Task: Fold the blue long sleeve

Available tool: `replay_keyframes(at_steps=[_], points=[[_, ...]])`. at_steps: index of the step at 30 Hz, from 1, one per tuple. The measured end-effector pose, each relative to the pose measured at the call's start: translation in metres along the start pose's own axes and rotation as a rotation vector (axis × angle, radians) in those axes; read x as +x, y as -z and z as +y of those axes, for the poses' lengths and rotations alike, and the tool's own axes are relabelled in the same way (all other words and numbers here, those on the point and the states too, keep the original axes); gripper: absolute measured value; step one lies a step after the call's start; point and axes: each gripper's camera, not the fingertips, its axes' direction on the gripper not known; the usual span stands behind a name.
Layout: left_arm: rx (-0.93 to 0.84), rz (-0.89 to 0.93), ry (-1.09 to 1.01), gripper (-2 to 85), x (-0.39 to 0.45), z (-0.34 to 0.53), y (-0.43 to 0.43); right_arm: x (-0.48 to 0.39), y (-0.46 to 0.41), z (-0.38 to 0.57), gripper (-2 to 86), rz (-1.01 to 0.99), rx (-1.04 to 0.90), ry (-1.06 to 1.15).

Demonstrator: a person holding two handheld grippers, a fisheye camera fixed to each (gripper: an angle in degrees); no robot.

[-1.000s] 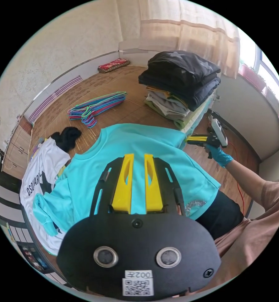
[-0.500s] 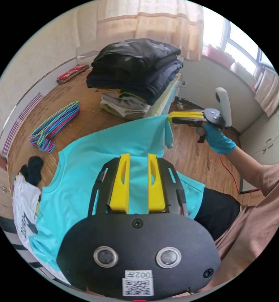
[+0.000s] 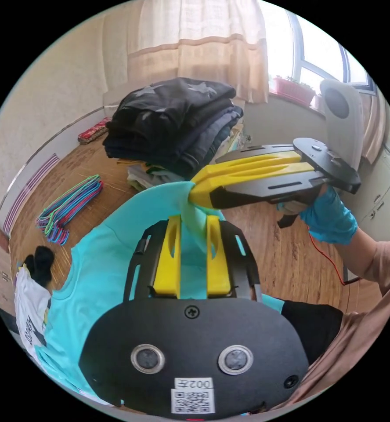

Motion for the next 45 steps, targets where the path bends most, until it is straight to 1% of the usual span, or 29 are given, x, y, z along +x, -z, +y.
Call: replay_keyframes(at_steps=[2, 4, 7, 12, 15, 17, 19, 20, 23, 26, 27, 31, 35, 37, 40, 42, 45], points=[[0.005, -0.017, 0.029, 0.2, -0.005, 0.006, 0.004, -0.003, 0.003, -0.005, 0.6, -0.005, 0.006, 0.027], [-0.009, -0.018, 0.060, -0.7, -0.010, 0.010, 0.005, -0.002, 0.008, -0.007, 3.9, -0.016, 0.004, 0.028], [-0.005, -0.022, 0.101, -1.3, -0.017, 0.019, 0.008, 0.002, 0.002, -0.004, 9.4, 0.021, -0.079, 0.011], [0.004, -0.005, 0.129, -1.3, -0.024, 0.025, 0.010, 0.007, -0.027, 0.008, 11.9, 0.003, -0.185, -0.037], [0.004, -0.004, 0.135, -1.3, -0.025, 0.025, 0.008, 0.007, -0.049, 0.006, 10.4, 0.029, -0.237, -0.044], [-0.001, -0.010, 0.137, -1.2, -0.024, 0.025, 0.007, 0.008, -0.060, 0.002, 7.0, 0.038, -0.250, -0.056], [-0.009, -0.018, 0.135, -1.1, -0.025, 0.025, 0.005, 0.009, -0.066, -0.009, 0.6, 0.023, -0.254, -0.072], [-0.015, -0.022, 0.137, -1.0, -0.026, 0.025, 0.004, 0.009, -0.065, -0.012, 0.3, 0.026, -0.249, -0.080], [-0.028, -0.008, 0.141, -0.4, -0.032, 0.026, 0.001, 0.008, -0.048, -0.032, -0.7, 0.130, -0.184, -0.102], [-0.033, 0.011, 0.143, 1.2, -0.038, 0.029, -0.003, 0.006, -0.015, -0.060, -0.9, 0.181, -0.089, -0.110], [-0.039, 0.009, 0.140, 1.5, -0.039, 0.029, -0.005, 0.005, 0.001, -0.072, -0.9, 0.228, -0.052, -0.108], [-0.077, 0.071, 0.139, 5.1, -0.047, 0.031, -0.022, 0.006, 0.047, -0.119, -0.9, 0.318, 0.033, -0.113], [-0.130, 0.034, 0.123, 5.3, -0.055, 0.032, -0.051, 0.005, 0.061, -0.154, -0.9, 0.406, -0.008, -0.117], [-0.156, 0.011, 0.102, 5.4, -0.057, 0.030, -0.066, 0.005, 0.059, -0.172, -0.9, 0.445, -0.067, -0.115], [-0.199, -0.018, 0.082, 5.6, -0.064, 0.024, -0.093, 0.008, 0.052, -0.190, -0.9, 0.469, -0.140, -0.118], [-0.214, -0.005, 0.075, 5.8, -0.068, 0.021, -0.109, 0.011, 0.047, -0.201, -0.9, 0.477, -0.177, -0.122], [-0.240, -0.009, 0.071, 6.3, -0.073, 0.016, -0.134, 0.015, 0.045, -0.218, -0.9, 0.449, -0.203, -0.141]])
